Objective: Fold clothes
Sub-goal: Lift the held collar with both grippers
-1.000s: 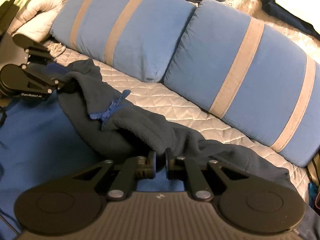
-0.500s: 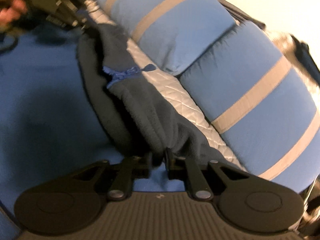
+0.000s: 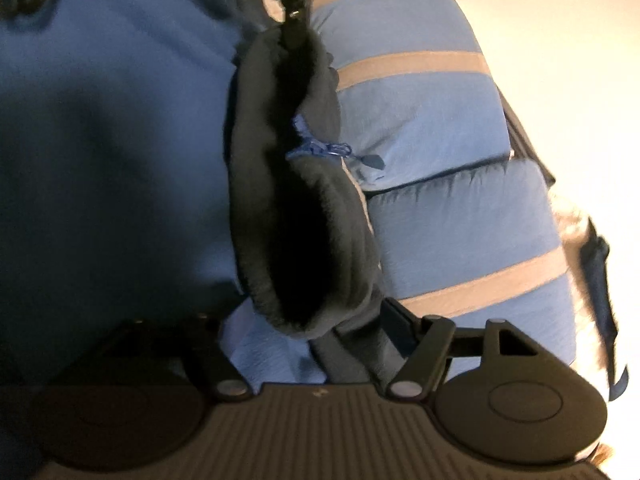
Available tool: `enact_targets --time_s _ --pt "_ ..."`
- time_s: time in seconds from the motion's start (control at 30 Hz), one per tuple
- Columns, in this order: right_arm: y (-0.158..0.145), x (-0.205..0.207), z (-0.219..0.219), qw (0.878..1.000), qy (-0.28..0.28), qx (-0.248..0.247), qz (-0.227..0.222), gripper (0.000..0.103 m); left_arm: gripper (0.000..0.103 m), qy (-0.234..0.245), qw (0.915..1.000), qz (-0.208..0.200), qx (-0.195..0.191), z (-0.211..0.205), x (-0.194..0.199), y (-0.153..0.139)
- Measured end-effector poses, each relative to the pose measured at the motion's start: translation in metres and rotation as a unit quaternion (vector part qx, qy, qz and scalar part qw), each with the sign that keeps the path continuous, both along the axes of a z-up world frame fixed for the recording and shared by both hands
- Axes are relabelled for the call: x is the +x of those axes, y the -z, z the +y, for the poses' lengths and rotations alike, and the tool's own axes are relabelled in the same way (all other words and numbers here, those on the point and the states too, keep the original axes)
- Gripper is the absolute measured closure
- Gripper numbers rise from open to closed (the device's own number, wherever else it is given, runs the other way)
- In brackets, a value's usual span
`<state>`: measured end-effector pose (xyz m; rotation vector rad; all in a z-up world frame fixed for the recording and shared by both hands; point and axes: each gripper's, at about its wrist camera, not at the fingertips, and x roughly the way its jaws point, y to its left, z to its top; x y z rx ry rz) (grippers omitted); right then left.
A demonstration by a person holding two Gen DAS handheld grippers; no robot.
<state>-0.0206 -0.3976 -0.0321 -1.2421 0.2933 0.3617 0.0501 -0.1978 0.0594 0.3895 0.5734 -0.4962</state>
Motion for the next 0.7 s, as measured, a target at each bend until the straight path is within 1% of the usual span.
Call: enact_targets --time_s 0.13,0.27,0.33,0.5,0.57,0.63,0.7 --pt "0.013 0.002 0.007 0.998 -0.016 -0.041 -0.035 0.022 0.095 -0.009 0.9996 0.019 -0.019 0.003 0.004 -0.003" --pt "0.02 0.002 0.012 0.995 -0.031 -0.073 -0.067 0.023 0.095 -0.003 0.9998 0.017 -0.008 0.002 0.004 -0.003" --pt "0.02 0.002 0.013 0.994 -0.036 -0.082 -0.068 0.026 0.094 -0.002 0.9999 0.016 -0.002 0.002 0.003 -0.002" --pt "0.013 -0.003 0.012 0.992 -0.048 -0.096 -0.06 0.026 0.094 -0.003 0.9998 0.021 0.004 0.002 0.004 -0.001" --pt "0.014 -0.004 0.009 0.989 -0.061 -0.125 -0.06 0.025 0.094 -0.002 0.9997 0.023 0.003 0.002 0.005 -0.002" --pt "0.019 -0.003 0.005 0.983 -0.066 -0.155 -0.071 0.023 0.094 -0.002 0.9997 0.025 0.001 0.003 0.006 -0.003" --pt "0.021 0.004 0.006 0.981 -0.063 -0.167 -0.076 0.023 0.094 -0.003 0.9997 0.026 0.0 0.003 0.007 -0.003"
